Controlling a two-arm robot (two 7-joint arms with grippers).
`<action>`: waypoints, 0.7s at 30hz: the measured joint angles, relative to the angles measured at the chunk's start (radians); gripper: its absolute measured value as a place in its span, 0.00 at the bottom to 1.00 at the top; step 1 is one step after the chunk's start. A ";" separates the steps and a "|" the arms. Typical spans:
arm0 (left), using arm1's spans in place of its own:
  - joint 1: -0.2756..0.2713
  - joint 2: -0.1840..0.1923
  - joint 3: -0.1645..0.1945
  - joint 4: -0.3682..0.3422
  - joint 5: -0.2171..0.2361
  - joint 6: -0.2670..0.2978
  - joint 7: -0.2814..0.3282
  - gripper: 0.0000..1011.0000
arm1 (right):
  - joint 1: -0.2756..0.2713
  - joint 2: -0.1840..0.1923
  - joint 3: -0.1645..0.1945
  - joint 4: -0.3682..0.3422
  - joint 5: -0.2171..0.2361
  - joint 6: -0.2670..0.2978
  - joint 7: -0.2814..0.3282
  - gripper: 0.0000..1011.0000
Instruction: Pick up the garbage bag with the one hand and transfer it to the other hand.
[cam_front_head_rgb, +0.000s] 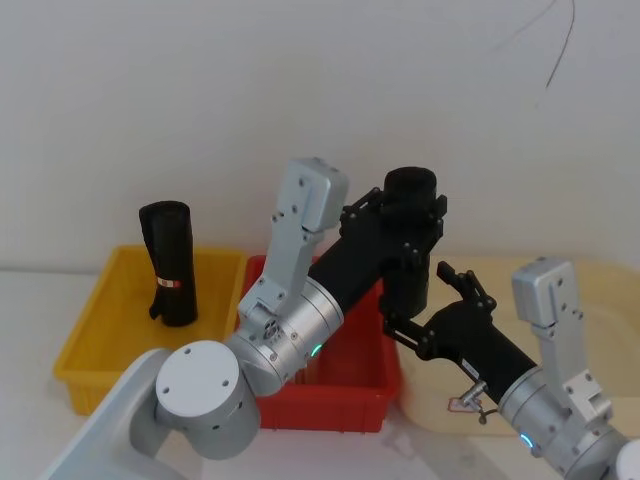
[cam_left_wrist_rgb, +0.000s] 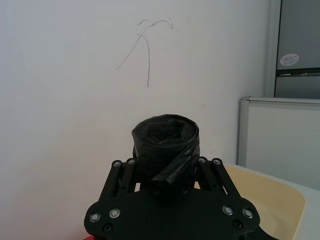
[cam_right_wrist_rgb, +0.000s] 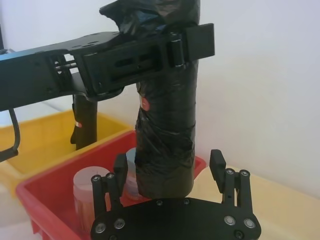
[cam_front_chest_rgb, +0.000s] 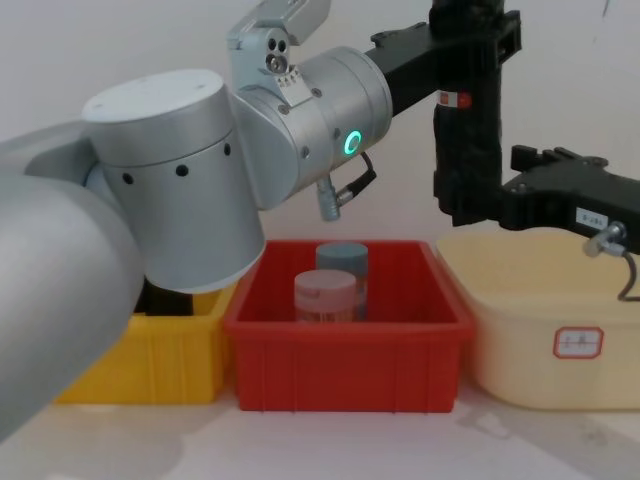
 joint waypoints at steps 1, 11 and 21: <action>0.000 0.000 0.000 0.000 0.000 0.000 0.000 0.48 | 0.001 0.000 -0.001 0.001 -0.002 0.000 0.001 0.99; 0.000 0.000 0.000 0.000 0.000 0.000 0.000 0.48 | 0.019 -0.012 -0.013 0.017 -0.026 -0.003 0.008 0.92; 0.000 0.000 0.000 0.000 0.000 0.000 0.000 0.48 | 0.027 -0.025 -0.017 0.027 -0.047 -0.010 0.007 0.66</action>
